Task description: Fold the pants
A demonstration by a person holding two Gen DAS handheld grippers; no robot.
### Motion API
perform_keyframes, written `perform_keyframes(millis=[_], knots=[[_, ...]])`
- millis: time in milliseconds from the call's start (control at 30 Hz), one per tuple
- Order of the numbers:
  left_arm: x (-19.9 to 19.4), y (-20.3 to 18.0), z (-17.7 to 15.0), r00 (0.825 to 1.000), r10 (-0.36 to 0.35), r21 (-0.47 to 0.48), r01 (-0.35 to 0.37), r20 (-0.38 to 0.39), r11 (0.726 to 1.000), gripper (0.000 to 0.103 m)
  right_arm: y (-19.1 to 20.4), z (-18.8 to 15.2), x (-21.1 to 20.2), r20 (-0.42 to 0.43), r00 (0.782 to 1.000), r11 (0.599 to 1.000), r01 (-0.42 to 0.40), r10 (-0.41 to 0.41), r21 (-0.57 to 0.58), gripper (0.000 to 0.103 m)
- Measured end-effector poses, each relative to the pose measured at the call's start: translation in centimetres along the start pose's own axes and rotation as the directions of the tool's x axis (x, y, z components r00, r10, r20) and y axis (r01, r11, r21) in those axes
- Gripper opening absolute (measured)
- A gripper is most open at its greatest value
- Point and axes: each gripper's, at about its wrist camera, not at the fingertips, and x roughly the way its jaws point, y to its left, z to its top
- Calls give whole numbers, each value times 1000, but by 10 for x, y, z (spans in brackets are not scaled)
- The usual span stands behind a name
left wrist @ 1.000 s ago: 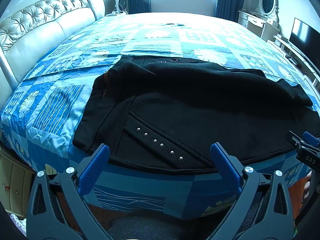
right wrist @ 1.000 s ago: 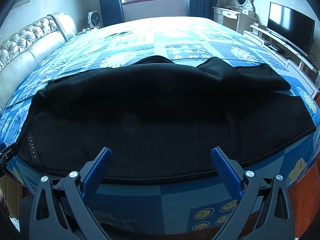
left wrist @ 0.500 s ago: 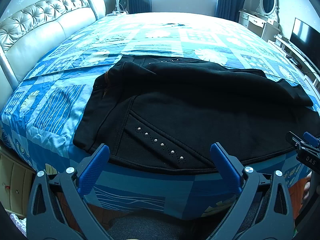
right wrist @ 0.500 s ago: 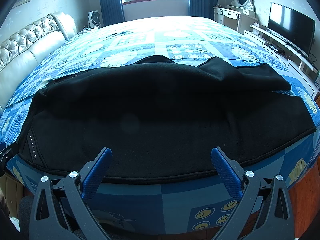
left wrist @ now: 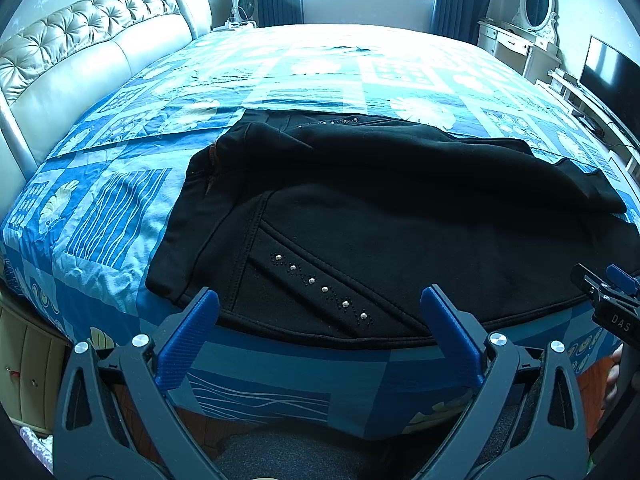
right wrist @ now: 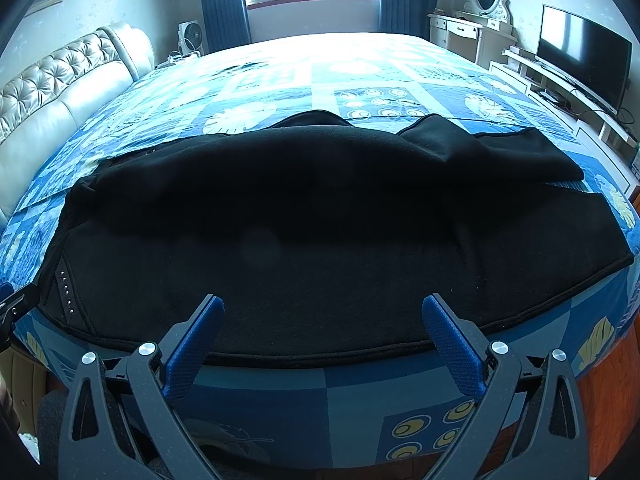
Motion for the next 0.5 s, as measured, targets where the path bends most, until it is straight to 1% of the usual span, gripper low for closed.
perform_keyframes(millis=[500], knots=[[4, -1, -4, 1000, -5, -1, 5, -16, 1000, 101, -1, 2, -3, -5, 1000, 1000, -10, 10, 4, 99]])
